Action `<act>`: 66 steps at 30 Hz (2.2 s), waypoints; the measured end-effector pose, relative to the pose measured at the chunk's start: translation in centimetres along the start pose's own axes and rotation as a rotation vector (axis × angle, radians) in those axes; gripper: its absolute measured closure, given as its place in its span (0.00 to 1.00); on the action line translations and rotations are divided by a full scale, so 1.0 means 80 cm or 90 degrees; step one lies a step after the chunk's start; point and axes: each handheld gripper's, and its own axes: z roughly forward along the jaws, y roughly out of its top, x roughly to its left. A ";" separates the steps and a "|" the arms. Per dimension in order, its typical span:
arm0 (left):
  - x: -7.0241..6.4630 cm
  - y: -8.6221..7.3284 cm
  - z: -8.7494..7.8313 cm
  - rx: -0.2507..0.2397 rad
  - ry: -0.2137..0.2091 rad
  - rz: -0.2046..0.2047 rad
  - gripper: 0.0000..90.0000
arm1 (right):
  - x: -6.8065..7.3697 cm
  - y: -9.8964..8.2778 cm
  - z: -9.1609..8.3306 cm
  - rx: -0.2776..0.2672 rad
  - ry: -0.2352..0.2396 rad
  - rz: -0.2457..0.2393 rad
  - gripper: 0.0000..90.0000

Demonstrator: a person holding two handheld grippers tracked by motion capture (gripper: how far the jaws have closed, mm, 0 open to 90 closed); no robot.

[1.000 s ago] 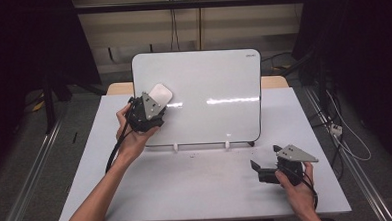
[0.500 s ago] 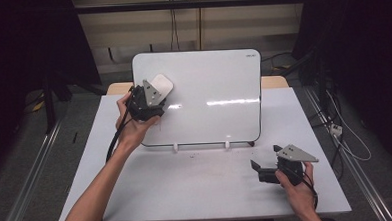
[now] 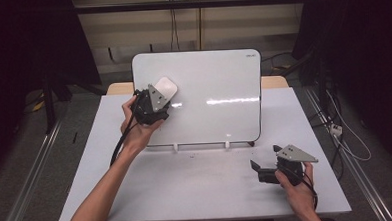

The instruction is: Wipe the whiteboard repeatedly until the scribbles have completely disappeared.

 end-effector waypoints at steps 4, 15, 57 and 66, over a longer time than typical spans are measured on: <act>-0.009 0.001 0.000 0.003 -0.005 -0.004 0.35 | 0.000 0.000 0.001 0.000 0.000 -0.001 0.05; -0.044 -0.002 -0.001 -0.001 -0.030 0.054 0.35 | 0.001 0.000 0.001 0.000 0.004 -0.002 0.05; -0.001 -0.043 -0.018 0.001 -0.014 -0.003 0.35 | 0.000 -0.001 0.001 0.004 -0.001 0.002 0.05; -0.020 -0.054 -0.024 0.010 -0.026 0.012 0.35 | 0.000 0.000 0.002 0.003 0.000 -0.001 0.05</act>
